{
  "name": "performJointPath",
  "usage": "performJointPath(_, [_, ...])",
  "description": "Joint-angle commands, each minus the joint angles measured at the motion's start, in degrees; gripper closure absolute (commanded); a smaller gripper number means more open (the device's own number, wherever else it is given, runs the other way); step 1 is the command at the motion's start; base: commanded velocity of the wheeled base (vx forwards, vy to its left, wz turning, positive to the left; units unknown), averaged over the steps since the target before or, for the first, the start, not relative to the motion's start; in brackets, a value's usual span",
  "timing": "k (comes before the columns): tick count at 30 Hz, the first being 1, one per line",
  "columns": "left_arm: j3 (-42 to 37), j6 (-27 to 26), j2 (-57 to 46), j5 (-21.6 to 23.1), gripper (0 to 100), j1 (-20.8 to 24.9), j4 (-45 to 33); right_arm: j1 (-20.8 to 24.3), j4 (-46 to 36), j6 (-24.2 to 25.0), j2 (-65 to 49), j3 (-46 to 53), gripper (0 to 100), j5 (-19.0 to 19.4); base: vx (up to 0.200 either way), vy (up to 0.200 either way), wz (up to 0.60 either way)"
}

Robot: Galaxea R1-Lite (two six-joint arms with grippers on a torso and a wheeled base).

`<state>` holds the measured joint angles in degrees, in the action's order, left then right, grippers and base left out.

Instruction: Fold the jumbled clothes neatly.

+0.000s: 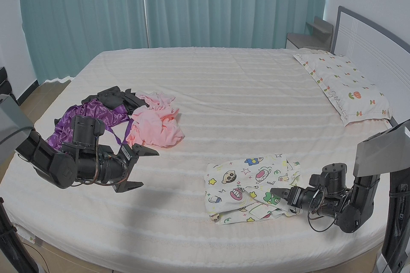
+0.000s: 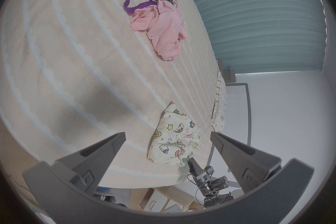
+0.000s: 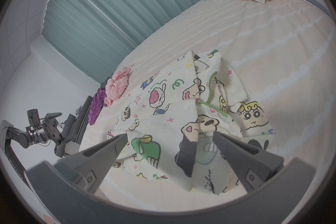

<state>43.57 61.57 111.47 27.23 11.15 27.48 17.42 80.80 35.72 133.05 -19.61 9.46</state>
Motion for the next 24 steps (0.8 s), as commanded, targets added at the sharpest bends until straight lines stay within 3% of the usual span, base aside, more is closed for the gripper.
performJointPath(1, [-0.2, 0.0, 1.0, 0.0, 0, -0.2, 0.0, 0.4, 0.8, -0.1, 2.0, -0.1, 100, 0.1, 0.000, 0.000, 0.00])
performJointPath(24, [-0.2, 0.0, 2.2, -0.1, 0, -0.6, 0.0, -4.6, 3.4, -3.8, -4.1, 7.1, 100, 0.1, 0.000, 0.000, 0.00])
